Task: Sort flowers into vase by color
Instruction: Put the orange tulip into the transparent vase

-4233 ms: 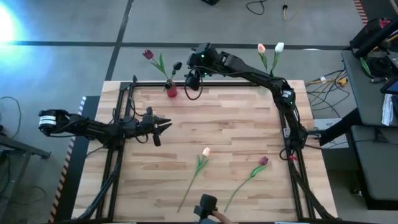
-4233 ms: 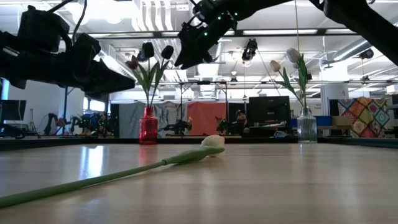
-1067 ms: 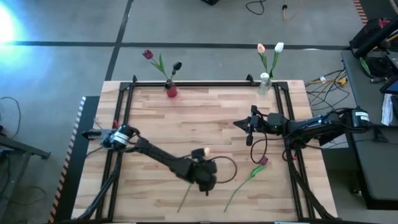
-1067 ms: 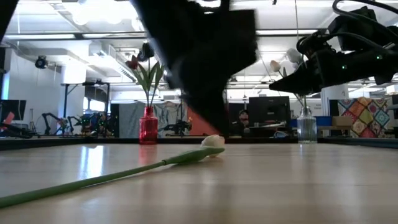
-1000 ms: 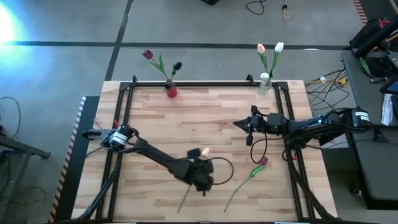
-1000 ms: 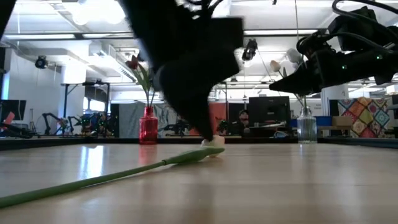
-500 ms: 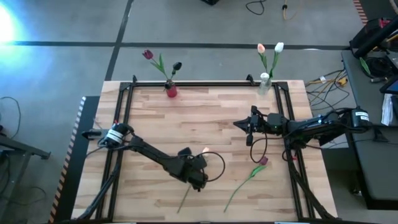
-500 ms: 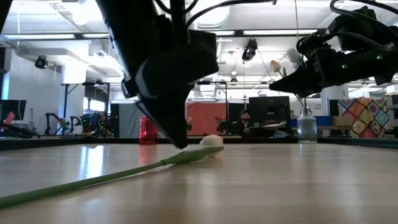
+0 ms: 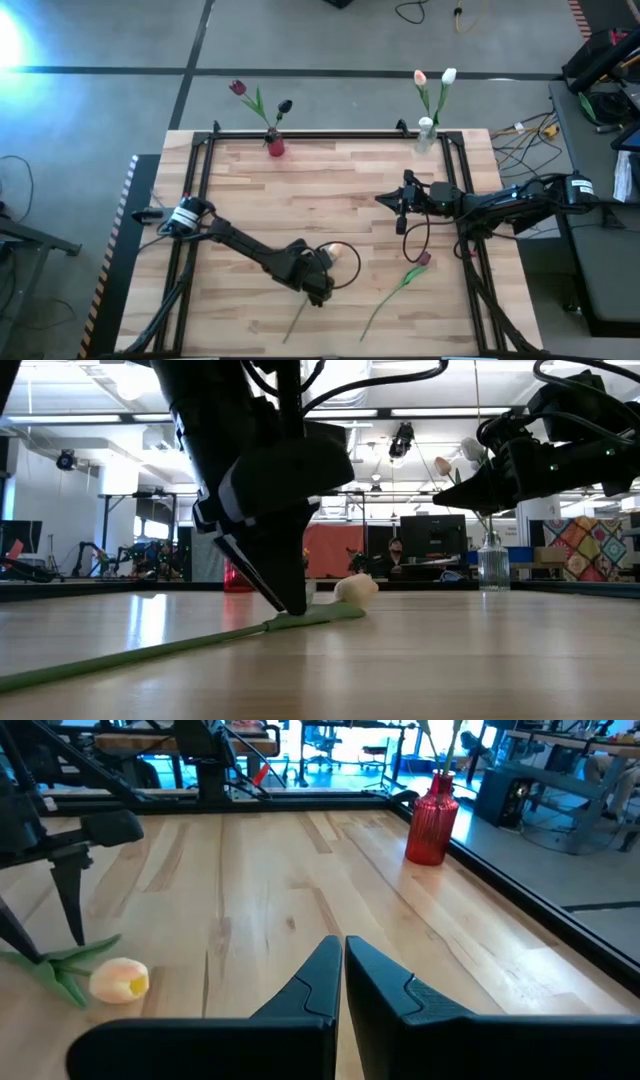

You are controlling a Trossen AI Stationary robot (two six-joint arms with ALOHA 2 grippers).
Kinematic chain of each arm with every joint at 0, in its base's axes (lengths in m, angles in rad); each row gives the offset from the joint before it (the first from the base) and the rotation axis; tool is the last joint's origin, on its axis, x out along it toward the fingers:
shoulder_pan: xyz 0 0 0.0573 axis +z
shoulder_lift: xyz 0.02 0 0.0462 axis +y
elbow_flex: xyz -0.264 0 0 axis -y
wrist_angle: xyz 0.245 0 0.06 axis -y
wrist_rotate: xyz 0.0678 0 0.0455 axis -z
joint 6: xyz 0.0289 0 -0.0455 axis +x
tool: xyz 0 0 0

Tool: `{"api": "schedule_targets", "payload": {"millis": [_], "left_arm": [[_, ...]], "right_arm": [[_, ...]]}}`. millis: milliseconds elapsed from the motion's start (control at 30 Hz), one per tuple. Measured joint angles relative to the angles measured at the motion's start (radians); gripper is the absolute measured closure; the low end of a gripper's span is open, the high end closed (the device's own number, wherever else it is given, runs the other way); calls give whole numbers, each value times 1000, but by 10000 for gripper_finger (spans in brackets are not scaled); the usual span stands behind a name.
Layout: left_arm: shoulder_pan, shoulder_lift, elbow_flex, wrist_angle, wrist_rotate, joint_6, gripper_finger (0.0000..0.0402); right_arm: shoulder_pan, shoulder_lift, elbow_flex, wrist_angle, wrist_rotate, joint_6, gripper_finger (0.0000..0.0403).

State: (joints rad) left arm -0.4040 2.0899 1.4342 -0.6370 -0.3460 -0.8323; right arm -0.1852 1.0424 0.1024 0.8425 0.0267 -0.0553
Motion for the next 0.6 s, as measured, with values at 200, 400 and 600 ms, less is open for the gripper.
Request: {"api": "schedule_targets", "payload": {"millis": [200,400,600], "left_arm": [[0,0,11,4,40,0,273],[1,-4,11,4,69,-15,273],[-1,-33,11,2,78,-34,273]], "right_arm": [[0,0,0,0,-1,-13,390],[0,0,0,0,-4,-16,390],[0,0,0,0,-8,-24,390]]}}
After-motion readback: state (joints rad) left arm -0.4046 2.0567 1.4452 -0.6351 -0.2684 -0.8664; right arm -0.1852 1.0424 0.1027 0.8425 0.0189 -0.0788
